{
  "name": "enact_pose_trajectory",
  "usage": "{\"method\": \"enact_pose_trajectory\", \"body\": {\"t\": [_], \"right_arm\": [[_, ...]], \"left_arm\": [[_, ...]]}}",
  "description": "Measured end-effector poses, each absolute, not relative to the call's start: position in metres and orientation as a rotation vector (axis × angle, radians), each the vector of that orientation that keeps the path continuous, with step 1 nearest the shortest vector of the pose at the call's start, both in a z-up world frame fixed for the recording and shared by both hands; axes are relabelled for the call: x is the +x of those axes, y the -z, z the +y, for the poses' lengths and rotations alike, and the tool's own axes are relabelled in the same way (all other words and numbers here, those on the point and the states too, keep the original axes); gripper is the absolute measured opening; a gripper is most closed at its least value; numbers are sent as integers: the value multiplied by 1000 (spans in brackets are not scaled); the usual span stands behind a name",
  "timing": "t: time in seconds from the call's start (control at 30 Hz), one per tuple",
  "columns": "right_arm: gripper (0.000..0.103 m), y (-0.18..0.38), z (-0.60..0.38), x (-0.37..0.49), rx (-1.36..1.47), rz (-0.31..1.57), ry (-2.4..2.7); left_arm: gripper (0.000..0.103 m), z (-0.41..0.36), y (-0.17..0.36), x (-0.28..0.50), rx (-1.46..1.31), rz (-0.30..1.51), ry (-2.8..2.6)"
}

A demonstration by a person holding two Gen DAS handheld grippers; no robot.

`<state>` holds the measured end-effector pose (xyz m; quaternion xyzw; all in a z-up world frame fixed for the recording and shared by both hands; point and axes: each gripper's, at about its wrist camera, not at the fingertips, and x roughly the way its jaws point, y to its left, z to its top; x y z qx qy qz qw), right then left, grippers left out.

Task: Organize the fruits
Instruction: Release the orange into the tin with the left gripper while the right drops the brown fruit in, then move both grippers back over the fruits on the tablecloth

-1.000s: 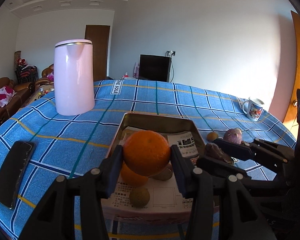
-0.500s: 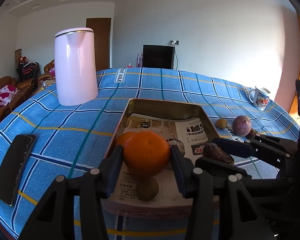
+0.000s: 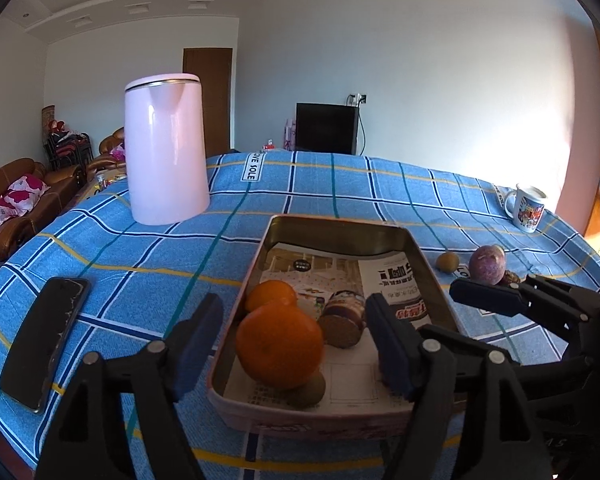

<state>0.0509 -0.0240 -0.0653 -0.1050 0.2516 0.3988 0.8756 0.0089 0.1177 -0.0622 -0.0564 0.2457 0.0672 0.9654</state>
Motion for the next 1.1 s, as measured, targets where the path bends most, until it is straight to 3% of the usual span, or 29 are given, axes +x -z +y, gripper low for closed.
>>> {"method": "enact_pose_trajectory", "body": {"t": [0.3, 0.57, 1.03, 1.1], "right_arm": [[54, 45, -96, 57, -192, 475, -662], [54, 56, -183, 111, -78, 613, -406], [54, 87, -172, 156, -85, 847, -476], [50, 91, -171, 161, -75, 869, -470]], "left_arm": [[89, 68, 32, 13, -49, 432, -35], [90, 7, 23, 50, -4, 483, 104], [90, -35, 56, 121, 14, 650, 141], [90, -32, 59, 124, -2, 663, 141]]}}
